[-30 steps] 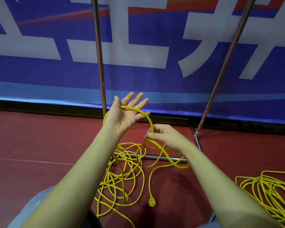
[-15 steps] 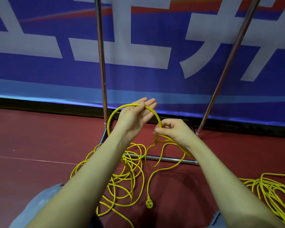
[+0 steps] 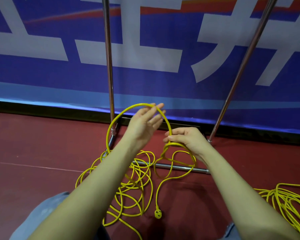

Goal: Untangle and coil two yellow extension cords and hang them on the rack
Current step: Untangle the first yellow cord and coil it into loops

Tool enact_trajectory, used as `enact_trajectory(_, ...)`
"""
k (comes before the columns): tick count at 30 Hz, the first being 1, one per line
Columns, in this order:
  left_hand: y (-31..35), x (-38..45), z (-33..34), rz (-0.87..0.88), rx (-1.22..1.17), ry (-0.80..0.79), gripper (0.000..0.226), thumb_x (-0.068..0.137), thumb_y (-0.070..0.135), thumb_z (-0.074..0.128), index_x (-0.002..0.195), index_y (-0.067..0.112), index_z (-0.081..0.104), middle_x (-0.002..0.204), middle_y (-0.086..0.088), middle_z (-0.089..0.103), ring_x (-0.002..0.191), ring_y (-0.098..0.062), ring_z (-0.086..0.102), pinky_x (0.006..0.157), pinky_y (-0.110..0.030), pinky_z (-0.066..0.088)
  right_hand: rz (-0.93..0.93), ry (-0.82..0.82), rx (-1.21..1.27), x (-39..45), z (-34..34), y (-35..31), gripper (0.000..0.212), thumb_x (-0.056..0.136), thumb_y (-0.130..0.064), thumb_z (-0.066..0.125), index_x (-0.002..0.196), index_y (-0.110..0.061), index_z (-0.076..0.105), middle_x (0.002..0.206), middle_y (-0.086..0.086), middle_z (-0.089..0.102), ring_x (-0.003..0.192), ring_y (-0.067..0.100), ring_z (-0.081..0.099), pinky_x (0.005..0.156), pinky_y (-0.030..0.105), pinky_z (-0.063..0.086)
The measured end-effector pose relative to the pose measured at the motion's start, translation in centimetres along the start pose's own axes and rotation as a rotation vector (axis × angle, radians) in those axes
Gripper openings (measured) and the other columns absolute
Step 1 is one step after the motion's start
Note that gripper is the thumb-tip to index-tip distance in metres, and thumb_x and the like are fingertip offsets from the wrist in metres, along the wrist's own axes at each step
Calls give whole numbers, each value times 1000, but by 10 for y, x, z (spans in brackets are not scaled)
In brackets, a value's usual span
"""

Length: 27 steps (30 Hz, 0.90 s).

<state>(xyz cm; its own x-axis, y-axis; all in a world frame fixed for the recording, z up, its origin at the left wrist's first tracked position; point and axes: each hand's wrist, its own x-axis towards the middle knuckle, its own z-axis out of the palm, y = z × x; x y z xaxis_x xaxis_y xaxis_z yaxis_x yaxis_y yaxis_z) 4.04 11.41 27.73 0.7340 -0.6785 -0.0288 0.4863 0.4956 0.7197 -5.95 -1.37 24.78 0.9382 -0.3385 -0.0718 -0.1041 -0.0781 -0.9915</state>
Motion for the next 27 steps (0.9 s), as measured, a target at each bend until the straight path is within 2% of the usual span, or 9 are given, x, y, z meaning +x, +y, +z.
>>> enact_trajectory(3, -13, -2, 2, -32, 71, -62, 11, 95, 0, 45, 101, 9, 50, 91, -5, 73, 85, -18, 71, 79, -29, 55, 8, -56, -26, 0, 6, -6, 14, 83, 7, 60, 84, -5, 67, 66, 1, 72, 61, 5, 66, 64, 13, 50)
enact_trajectory(5, -11, -3, 2, -29, 69, -49, 12, 96, -2, 43, 103, 6, 49, 98, -10, 71, 84, -21, 71, 77, -31, 57, 36, -85, -37, -1, 7, -5, 13, 84, 6, 60, 83, -6, 65, 66, 1, 71, 61, 6, 66, 64, 16, 52)
enact_trajectory(9, 10, -3, 10, 25, -77, 3, 15, 98, -2, 37, 106, 4, 48, 119, -19, 58, 105, -32, 59, 83, -38, 53, 57, -112, -142, 0, 7, 6, 21, 80, 14, 61, 78, -7, 61, 70, 7, 65, 57, 3, 61, 62, 13, 51)
enact_trajectory(11, 22, -4, 14, 39, -146, 18, 23, 99, -1, 34, 120, 1, 44, 128, -21, 54, 112, -34, 56, 84, -41, 53, 60, -111, -195, 1, 6, 10, 22, 80, 13, 62, 77, -8, 62, 74, 8, 63, 58, 1, 60, 63, 12, 49)
enact_trajectory(13, 28, -3, 13, 39, -206, 55, 34, 100, 0, 32, 134, -1, 37, 135, -22, 50, 122, -36, 51, 88, -42, 47, 60, -94, -222, 3, 4, 13, 17, 82, 10, 62, 82, -7, 65, 77, 7, 65, 63, 0, 61, 68, 13, 48)
enact_trajectory(15, 32, -2, 9, 61, -260, 95, 36, 100, 0, 32, 137, -2, 35, 137, -22, 49, 126, -36, 48, 91, -42, 44, 47, -65, -220, 4, 3, 14, 14, 84, 9, 61, 92, 0, 67, 78, 3, 66, 64, -4, 62, 66, 8, 47)
enact_trajectory(19, 28, 5, -2, 115, -318, 145, 35, 99, 4, 40, 134, -1, 38, 126, -17, 58, 121, -28, 55, 89, -35, 51, 14, 12, -119, 5, 2, 13, 17, 85, 8, 59, 100, 9, 66, 72, -1, 70, 65, -1, 66, 66, 10, 50)
enact_trajectory(23, -5, -2, 0, 44, -22, 57, 17, 95, -3, 45, 109, 5, 50, 97, -8, 68, 88, -15, 69, 80, -27, 54, -23, 45, -37, 4, 4, 5, 12, 84, 4, 61, 93, 2, 68, 67, 0, 72, 64, 5, 67, 68, 17, 54)
enact_trajectory(27, -15, -7, 4, 91, 31, 10, 16, 93, -8, 44, 97, 7, 50, 89, -9, 70, 84, -19, 71, 80, -32, 55, -21, -11, 64, 0, 1, -5, 14, 82, 7, 60, 86, -5, 68, 70, 4, 73, 65, 9, 68, 65, 18, 54)
